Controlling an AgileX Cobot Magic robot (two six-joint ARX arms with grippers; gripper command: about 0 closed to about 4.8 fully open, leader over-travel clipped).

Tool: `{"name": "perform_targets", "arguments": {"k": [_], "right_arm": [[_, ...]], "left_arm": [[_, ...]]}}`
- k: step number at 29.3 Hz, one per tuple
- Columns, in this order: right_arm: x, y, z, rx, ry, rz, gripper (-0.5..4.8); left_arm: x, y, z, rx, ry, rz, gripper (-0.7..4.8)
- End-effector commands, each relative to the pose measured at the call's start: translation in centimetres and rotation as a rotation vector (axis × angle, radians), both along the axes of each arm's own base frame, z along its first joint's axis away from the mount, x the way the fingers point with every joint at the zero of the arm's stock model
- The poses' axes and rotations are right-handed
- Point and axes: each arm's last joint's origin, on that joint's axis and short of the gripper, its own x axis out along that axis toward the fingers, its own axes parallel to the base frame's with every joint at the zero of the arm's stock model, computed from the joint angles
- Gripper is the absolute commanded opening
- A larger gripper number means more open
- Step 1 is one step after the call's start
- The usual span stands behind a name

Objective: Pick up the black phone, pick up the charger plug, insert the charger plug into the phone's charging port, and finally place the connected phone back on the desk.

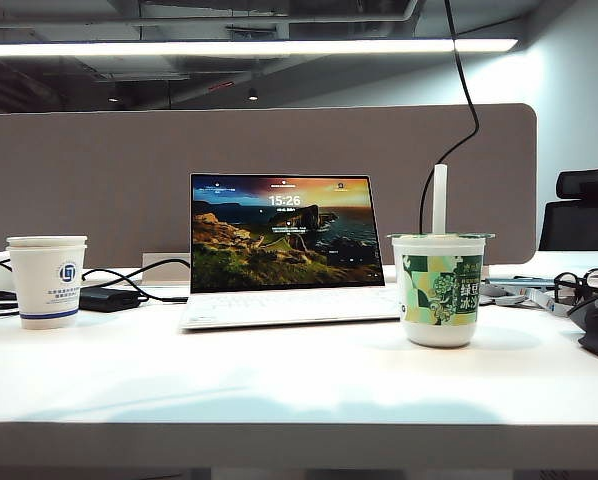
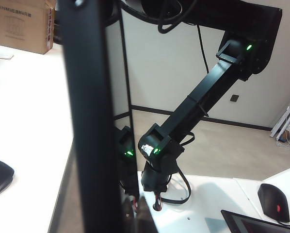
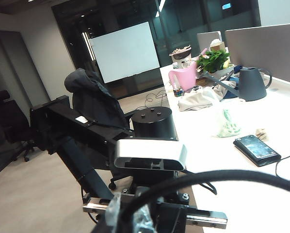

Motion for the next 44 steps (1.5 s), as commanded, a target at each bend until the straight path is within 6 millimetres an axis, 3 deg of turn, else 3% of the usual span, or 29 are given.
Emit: {"name": "perform_targets", "arguments": {"k": [1, 44], "right_arm": [[0.0, 0.0, 0.3, 0.011, -0.017, -0.011, -0.05], [0.8, 1.6, -0.7, -0.018, 0.026, 0.068, -0.05]], "left_arm": [[-0.1, 0.0, 0.7, -0.033, -0.044, -0.009, -0.07], [-0.1, 0.0, 0.6, -0.025, -0.03, -0.027, -0.07]]}}
